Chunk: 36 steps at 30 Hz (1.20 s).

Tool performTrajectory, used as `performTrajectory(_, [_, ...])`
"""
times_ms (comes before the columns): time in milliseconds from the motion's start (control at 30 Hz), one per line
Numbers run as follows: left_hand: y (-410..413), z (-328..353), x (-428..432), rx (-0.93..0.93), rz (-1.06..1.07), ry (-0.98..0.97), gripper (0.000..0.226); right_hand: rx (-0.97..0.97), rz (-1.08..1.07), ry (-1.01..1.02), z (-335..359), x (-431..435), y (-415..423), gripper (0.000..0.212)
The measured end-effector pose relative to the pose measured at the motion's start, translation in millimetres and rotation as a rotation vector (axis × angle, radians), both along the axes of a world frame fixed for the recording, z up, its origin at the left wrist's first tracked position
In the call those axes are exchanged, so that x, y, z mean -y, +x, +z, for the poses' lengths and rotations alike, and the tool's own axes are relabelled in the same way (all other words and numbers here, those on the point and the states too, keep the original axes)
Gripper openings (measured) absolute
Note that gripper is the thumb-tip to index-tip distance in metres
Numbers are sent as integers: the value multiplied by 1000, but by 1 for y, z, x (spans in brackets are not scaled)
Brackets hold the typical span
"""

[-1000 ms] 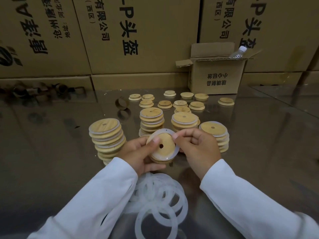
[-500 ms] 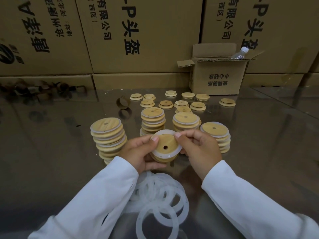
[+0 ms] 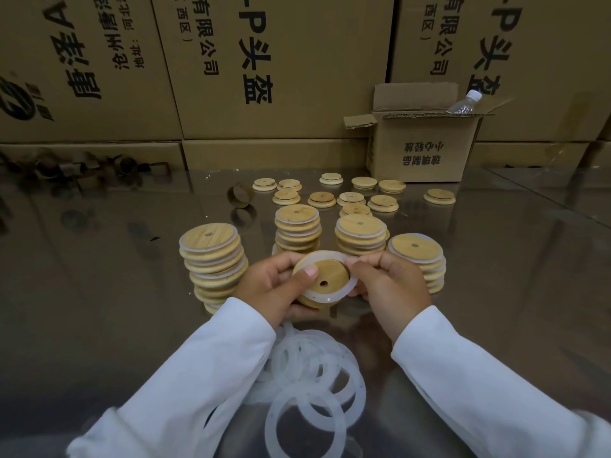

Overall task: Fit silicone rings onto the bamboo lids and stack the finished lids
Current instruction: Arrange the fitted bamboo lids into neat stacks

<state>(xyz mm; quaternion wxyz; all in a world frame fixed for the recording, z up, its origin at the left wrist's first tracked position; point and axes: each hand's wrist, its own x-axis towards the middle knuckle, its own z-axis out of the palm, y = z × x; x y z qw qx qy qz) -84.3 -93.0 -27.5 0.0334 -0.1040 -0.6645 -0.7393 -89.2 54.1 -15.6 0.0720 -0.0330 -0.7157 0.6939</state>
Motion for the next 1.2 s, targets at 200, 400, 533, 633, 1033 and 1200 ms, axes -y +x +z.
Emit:
performTrajectory(200, [-3, -2, 0, 11, 30, -2, 13, -87, -4, 123, -3, 3, 3, 11])
performTrajectory(400, [-6, -3, 3, 2, 42, 33, 12, -157, 32, 184, -2, 3, 4, 9])
performTrajectory(533, [-7, -2, 6, 61, 9, 99, 21, -156, 81, 112, 0, 3, 5, 9])
performTrajectory(633, [-8, -1, 8, 105, -6, 141, 19, -146, 100, 104, 0, 1, 4, 9])
performTrajectory(1033, [-7, -1, 2, 95, -28, 238, 12, -201, -26, 261, -10, 6, 8, 10])
performTrajectory(1200, [-6, -5, 0, 72, 3, 46, 25, -249, -58, 226, -7, 1, 7, 13])
